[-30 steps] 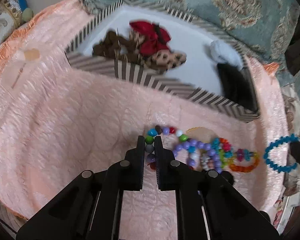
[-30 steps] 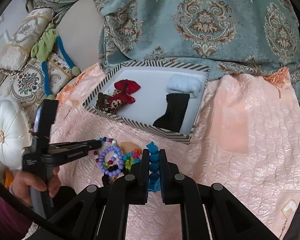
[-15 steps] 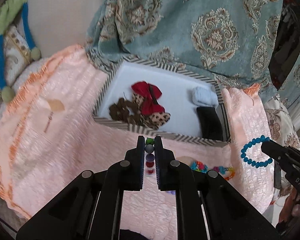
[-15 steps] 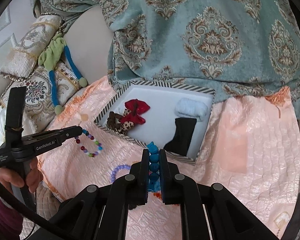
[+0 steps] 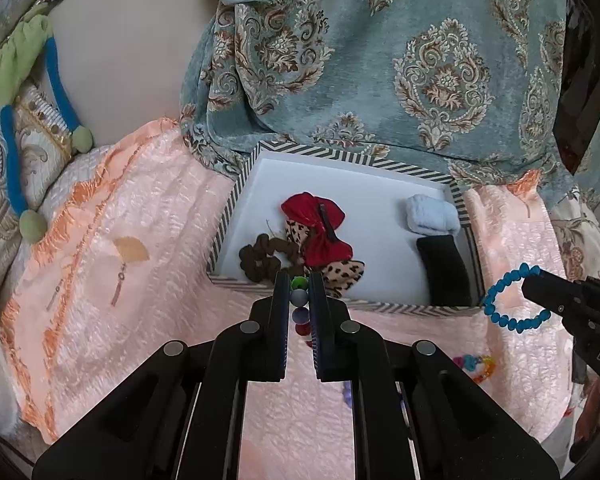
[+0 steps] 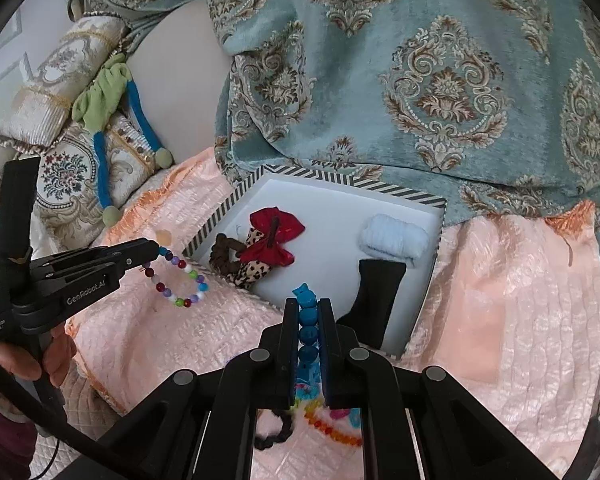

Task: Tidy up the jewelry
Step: 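Carry both bracelets into the tray and open both grippers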

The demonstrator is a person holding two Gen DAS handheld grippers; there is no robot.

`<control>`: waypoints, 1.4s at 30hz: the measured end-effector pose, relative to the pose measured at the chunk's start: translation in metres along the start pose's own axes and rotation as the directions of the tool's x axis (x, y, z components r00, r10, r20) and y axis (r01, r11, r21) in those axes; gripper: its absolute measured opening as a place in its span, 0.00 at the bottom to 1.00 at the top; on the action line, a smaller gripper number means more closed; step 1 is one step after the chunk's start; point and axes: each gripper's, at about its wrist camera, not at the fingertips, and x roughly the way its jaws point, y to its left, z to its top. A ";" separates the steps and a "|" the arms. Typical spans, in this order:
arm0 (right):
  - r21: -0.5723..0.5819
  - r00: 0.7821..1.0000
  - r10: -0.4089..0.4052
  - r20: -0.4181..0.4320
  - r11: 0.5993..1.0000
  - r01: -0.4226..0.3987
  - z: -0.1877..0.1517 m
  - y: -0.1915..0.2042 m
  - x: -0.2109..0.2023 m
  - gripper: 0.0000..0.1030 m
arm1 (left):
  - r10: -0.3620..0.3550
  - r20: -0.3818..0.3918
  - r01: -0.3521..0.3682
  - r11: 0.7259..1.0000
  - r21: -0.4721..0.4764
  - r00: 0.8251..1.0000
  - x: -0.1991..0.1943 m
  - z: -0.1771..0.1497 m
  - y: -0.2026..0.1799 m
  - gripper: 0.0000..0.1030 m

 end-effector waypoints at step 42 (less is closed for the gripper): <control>0.125 0.990 -0.093 -0.104 0.986 0.105 0.095 -0.074 0.210 0.23 | 0.116 -0.169 -0.141 0.980 -0.143 0.979 0.217 0.098 0.047 0.21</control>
